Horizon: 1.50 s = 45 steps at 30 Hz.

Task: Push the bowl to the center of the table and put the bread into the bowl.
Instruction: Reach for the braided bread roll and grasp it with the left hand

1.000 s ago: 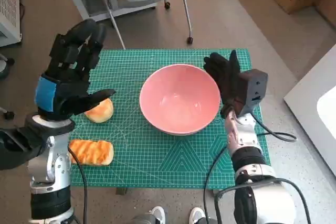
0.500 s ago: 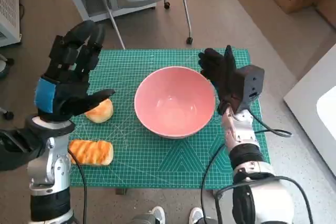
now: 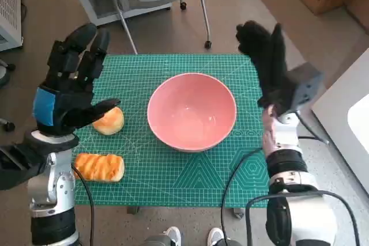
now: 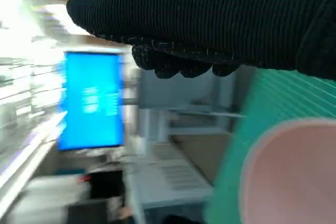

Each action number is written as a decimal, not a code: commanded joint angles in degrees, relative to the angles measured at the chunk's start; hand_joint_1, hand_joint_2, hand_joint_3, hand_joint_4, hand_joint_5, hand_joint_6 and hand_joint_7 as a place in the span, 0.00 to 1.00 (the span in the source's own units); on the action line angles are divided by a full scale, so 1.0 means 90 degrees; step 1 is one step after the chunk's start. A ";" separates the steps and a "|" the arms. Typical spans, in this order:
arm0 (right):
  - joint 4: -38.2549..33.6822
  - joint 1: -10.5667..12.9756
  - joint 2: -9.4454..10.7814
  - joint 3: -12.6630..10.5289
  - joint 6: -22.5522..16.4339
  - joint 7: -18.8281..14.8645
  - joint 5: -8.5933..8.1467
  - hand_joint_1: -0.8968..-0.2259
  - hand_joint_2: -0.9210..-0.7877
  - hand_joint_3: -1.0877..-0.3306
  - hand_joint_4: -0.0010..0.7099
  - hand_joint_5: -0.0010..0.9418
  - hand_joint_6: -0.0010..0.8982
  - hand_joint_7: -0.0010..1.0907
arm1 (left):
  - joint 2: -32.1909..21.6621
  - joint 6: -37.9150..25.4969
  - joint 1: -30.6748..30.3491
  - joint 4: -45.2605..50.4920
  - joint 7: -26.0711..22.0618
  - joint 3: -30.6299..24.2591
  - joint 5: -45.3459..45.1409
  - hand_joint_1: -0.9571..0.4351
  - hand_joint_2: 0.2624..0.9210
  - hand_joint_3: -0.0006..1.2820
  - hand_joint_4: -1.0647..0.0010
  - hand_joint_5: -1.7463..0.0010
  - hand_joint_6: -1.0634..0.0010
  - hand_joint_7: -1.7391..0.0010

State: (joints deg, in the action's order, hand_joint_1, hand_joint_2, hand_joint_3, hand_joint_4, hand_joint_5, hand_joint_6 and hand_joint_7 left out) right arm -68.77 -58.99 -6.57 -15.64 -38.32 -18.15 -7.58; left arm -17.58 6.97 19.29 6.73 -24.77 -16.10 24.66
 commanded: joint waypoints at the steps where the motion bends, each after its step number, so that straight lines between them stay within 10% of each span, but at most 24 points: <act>1: 0.0282 0.0219 0.0054 -0.0053 -0.0467 -0.0645 -0.0304 0.53 0.00 0.57 0.49 0.00 0.54 0.00 | -0.0145 -0.0012 -0.0047 0.0279 0.0020 -0.0059 -0.0007 0.43 0.96 0.00 0.88 1.00 1.00 0.65; 14: 0.0691 0.0414 -0.0103 0.0075 -0.1038 -0.1242 -0.0431 0.47 0.00 0.60 0.42 0.00 0.51 0.00 | -0.2711 -0.0492 -0.1107 0.1988 -0.0782 -0.0741 -0.1884 0.53 0.76 0.00 0.97 1.00 1.00 0.79; 30: 0.0519 0.0269 -0.0084 0.0233 -0.0928 -0.1028 -0.0311 0.48 0.00 0.58 0.45 0.01 0.52 0.00 | -0.3199 -0.0203 -0.2568 0.2769 -0.1217 -0.0930 -0.2808 0.64 0.64 0.00 0.88 0.98 0.99 0.63; 45: 0.0531 0.0212 0.0032 0.0173 -0.0739 -0.1260 -0.0571 0.48 0.00 0.60 0.45 0.01 0.52 0.00 | -0.3309 -0.0187 -0.3395 0.2360 -0.1654 -0.0710 -0.3177 0.64 0.65 0.00 0.83 0.99 0.84 0.77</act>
State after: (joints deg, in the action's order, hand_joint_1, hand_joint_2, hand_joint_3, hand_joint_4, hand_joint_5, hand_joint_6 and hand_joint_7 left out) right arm -63.27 -57.13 -6.75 -13.78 -46.09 -28.79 -11.74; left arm -46.90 5.48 -10.06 28.96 -39.34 -23.72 -2.29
